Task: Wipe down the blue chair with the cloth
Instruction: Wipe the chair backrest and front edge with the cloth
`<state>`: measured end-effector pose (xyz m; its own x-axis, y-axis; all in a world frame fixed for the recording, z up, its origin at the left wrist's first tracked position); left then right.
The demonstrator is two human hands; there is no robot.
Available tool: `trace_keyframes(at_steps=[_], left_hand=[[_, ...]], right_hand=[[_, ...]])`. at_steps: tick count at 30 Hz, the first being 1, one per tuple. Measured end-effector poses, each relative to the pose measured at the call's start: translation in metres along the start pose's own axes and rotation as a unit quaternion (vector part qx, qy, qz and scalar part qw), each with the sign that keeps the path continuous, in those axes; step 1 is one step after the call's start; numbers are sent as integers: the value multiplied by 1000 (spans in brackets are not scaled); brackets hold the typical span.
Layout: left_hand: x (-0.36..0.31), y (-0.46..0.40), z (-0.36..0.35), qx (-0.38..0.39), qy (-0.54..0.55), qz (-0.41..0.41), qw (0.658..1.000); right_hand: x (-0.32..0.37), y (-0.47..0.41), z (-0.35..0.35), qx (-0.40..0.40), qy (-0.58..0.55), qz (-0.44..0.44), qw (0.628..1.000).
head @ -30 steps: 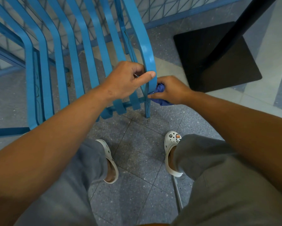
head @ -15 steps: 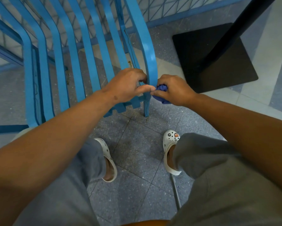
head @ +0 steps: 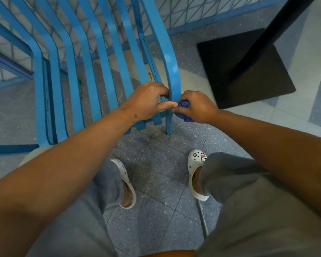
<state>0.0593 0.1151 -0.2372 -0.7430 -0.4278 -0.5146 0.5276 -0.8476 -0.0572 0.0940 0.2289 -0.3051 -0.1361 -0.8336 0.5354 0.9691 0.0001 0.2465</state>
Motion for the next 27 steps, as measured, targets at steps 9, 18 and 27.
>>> trace_keyframes(at_steps=[9, 18, 27], left_hand=[[1, 1, 2, -38, 75, 15, 996], [4, -1, 4, -24, 93, 15, 995], [10, -1, -2, -9, 69, 16, 997]], right_hand=[[0, 2, -13, 12, 5, -46, 999], [-4, -2, -24, 9, 10, -57, 998], [-6, -3, -16, -5, 17, -37, 999]])
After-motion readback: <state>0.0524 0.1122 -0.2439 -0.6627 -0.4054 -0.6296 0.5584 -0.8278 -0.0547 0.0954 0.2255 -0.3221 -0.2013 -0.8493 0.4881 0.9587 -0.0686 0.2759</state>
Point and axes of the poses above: each hand's wrist, its own y-axis away from the middle knuckle, its own z-axis out of the back of the hand, x = y × z, the point moved 10 cm from there along -y, towards the middle knuckle, and after that the axes turned 6 degrees about -z, right-handed, at the moved point
